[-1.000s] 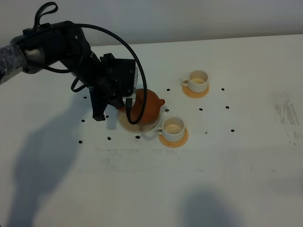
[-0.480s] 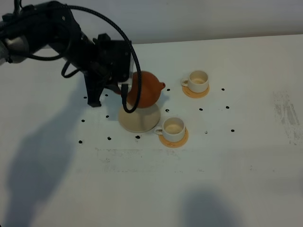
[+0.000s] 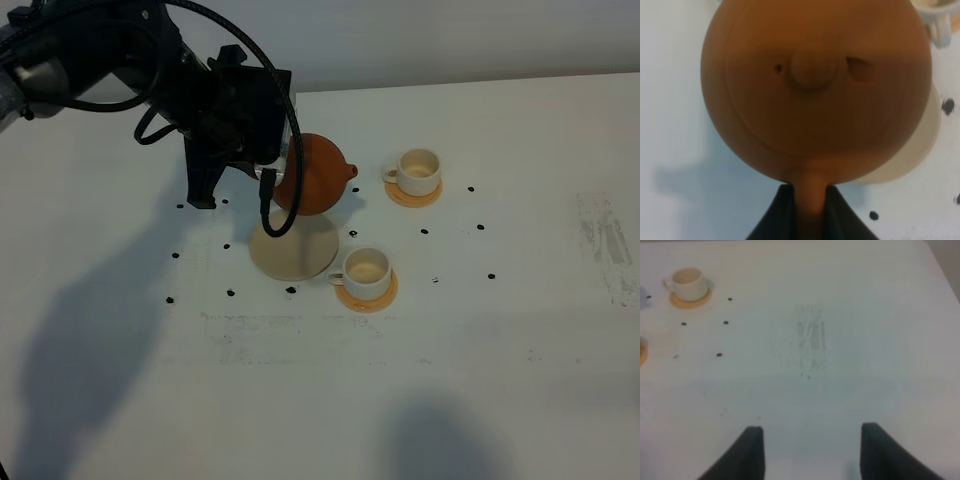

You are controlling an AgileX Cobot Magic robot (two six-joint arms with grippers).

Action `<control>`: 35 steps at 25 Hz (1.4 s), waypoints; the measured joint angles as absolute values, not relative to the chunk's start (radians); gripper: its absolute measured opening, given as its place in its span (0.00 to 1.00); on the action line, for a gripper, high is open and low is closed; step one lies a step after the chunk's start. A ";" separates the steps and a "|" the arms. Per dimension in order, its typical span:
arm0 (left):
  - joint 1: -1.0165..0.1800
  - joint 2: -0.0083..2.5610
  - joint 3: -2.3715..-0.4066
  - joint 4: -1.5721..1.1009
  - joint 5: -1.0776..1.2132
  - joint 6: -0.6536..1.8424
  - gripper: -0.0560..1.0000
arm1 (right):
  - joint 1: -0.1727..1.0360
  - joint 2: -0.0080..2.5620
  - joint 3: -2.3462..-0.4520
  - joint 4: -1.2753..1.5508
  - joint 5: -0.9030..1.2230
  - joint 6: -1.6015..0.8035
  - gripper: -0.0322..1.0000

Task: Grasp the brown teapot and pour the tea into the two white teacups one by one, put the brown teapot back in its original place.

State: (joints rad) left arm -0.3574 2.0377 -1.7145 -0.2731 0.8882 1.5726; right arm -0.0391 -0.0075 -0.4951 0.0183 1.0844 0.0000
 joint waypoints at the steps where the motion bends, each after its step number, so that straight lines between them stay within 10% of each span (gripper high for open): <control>1: -0.362 2.038 -1.714 -0.262 0.886 1.575 0.15 | -0.039 -0.007 -0.495 0.018 1.084 0.000 0.46; 35: -0.430 2.068 -1.651 -0.155 0.768 1.765 0.15 | -0.039 -0.007 -0.495 0.021 1.084 0.000 0.46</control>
